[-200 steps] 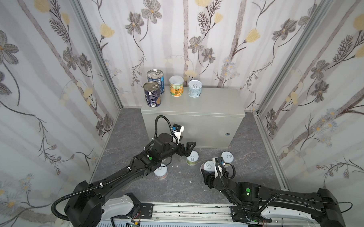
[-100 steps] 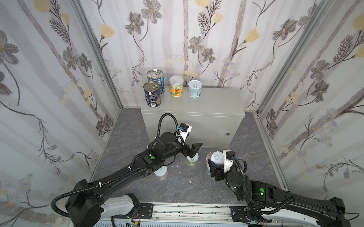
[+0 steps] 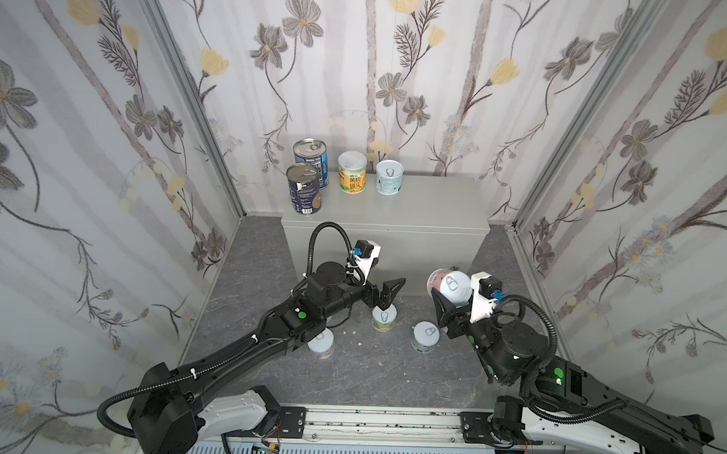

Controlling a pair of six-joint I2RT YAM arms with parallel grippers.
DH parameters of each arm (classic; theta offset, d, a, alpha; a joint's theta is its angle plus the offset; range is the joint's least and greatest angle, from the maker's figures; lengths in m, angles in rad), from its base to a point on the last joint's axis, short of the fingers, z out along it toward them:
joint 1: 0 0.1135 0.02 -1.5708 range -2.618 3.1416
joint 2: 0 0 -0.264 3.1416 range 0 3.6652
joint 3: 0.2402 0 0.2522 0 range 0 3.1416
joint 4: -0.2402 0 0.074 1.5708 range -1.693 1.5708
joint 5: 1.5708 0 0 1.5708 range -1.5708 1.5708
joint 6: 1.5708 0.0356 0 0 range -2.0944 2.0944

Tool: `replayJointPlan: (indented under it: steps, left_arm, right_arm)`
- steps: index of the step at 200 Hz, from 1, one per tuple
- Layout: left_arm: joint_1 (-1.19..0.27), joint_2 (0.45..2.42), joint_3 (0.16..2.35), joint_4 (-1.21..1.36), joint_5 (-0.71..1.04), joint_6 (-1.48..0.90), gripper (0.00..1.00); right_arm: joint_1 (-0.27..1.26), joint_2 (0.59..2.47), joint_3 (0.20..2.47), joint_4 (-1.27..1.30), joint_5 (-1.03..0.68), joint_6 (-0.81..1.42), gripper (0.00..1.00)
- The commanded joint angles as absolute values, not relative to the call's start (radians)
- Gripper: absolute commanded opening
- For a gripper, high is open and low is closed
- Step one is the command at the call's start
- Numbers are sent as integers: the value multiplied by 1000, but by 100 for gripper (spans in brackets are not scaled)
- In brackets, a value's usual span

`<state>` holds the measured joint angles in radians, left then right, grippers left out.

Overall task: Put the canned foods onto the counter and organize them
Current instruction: 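Lift the held pink can up toward the cabinet top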

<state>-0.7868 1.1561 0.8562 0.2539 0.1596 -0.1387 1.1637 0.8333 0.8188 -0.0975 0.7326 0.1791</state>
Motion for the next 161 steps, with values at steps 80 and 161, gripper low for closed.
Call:
replayJointPlan:
  steps: [80,161]
  left_arm:
    - [-788,1062,782,337,78,-132,100]
    - [-787,1008,768,264,24,-136,100]
  right_arm:
    - [878,960,1108,-178,437,45,43]
    - [623,1161,1298,-220,229,5,43]
